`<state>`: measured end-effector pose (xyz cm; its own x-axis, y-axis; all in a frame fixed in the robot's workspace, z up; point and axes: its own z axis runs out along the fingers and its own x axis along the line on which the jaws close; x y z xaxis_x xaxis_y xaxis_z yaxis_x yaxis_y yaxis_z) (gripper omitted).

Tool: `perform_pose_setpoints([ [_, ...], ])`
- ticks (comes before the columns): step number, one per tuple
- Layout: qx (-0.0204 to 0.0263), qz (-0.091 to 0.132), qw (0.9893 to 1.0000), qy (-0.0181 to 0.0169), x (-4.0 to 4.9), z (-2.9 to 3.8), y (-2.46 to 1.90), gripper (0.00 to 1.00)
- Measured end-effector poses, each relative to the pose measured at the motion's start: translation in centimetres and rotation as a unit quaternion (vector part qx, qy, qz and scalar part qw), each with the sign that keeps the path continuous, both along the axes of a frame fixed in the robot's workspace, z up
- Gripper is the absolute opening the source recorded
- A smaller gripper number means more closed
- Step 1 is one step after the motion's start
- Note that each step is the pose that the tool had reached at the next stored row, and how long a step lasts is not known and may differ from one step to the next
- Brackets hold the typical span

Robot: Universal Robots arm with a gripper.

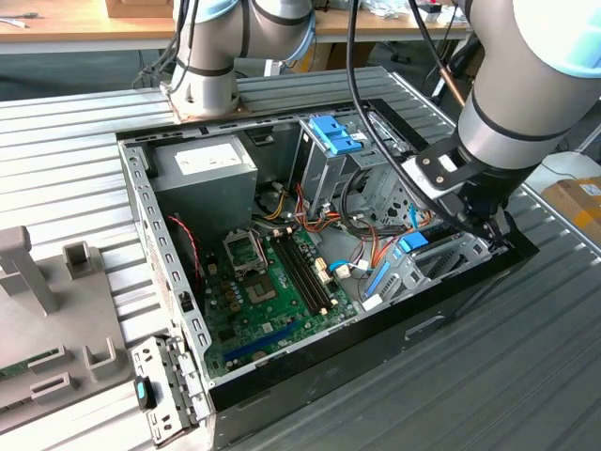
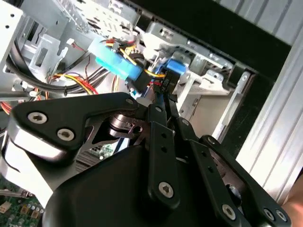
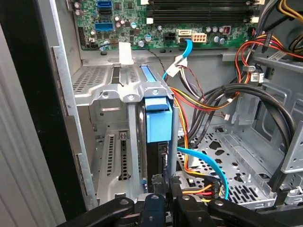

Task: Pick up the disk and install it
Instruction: 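Insert the disk into the insertion slot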

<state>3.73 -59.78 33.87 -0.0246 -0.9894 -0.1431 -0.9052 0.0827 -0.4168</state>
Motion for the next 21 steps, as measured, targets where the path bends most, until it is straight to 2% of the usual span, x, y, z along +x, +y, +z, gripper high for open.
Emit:
perform_pose_setpoints([
  [1,-0.0002,0.0,1.0,-0.0001,-0.63,-0.09,-0.01,0.16],
  [3,0.0,0.001,1.0,-0.0001,-0.62,-0.19,0.09,0.16],
  [5,-0.002,0.003,1.0,-0.0001,-0.63,-0.22,0.21,0.16],
  [6,-0.0145,0.003,0.9999,-0.0001,-0.63,-0.22,0.24,0.16],
  [7,-0.0179,0.003,0.9998,-0.0001,-0.62,-0.22,0.25,0.16],
  [8,-0.0193,0.003,0.9998,-0.0001,-0.62,-0.23,0.24,0.16],
  [10,-0.0202,0.003,0.9998,-0.0001,-0.63,-0.21,0.25,0.16],
  [11,-0.0227,0.002,0.9997,0.0,-0.63,-0.22,0.31,0.16],
  [13,-0.0249,0.001,0.9997,0.0,-0.63,-0.22,0.4,0.16],
  [14,-0.0251,0.001,0.9997,0.0,-0.65,-0.22,0.56,0.16],
  [17,-0.0255,0.001,0.9997,0.0,-0.65,-0.21,0.66,0.16],
  [19,-0.0276,0.001,0.9996,0.0001,-0.64,-0.22,1.01,0.16],
  [21,-0.0277,0.001,0.9996,0.0001,-0.64,-0.22,1.01,0.16],
])
